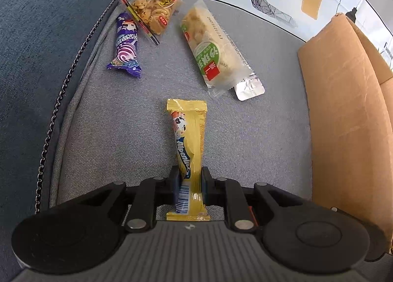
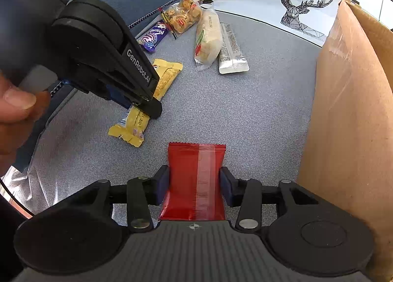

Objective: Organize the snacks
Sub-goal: 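Carry the yellow candy stick and red packet over the cardboard box with both tools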

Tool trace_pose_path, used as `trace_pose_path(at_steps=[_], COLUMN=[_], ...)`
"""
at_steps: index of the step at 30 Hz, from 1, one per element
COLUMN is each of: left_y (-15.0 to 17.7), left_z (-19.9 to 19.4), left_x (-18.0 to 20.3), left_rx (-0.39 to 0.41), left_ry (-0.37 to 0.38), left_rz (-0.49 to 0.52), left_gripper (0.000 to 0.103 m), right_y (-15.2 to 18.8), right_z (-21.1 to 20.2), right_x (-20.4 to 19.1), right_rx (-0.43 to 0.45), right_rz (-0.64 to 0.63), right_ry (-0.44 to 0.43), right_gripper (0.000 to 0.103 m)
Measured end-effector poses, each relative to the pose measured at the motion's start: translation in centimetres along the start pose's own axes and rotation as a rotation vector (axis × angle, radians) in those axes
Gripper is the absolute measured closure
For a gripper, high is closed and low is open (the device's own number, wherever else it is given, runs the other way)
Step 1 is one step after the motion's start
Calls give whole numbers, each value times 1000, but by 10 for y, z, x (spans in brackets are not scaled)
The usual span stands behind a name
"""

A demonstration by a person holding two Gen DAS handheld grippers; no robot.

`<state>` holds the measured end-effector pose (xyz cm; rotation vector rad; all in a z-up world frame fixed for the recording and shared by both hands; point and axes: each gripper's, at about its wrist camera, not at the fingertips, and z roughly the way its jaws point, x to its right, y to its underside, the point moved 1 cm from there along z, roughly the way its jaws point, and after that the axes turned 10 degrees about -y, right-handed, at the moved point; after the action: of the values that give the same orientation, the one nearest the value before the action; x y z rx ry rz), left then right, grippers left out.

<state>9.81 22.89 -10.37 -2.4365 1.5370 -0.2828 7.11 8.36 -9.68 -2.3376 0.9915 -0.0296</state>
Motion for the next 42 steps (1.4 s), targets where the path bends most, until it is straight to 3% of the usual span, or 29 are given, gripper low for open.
trace_pose_path(at_steps=[10,16,22,28,31,35,42], left_y=[-2,7,20,21,19,16,12], left_z=[-13,-44,-80,-101,-108,-111,-120], left_x=[-5,-14,-17,-1,11,29,74], left_rx=[53,170,312,426,474,526,597], left_ry=[31,87,161,195,219,271,350], left_rz=[-41,-101,-150,-130,-119,-105,-67], left_gripper=[87,88,87,87,87,87,87], right_y=[-4,-11,-26,-29,-19,-3,22], right_z=[-13,-46,-108,-170,-185,-189,-212], right_x=[-3,-13,-11,22,51,89,135], right_rx=[63,160,321,472,529,508,516], right_rz=[5,-21,-68,-176,-161,-53,-1], right_ry=[10,8,10,89,145,171,251], right_gripper=[59,60,60,60,60,60,60])
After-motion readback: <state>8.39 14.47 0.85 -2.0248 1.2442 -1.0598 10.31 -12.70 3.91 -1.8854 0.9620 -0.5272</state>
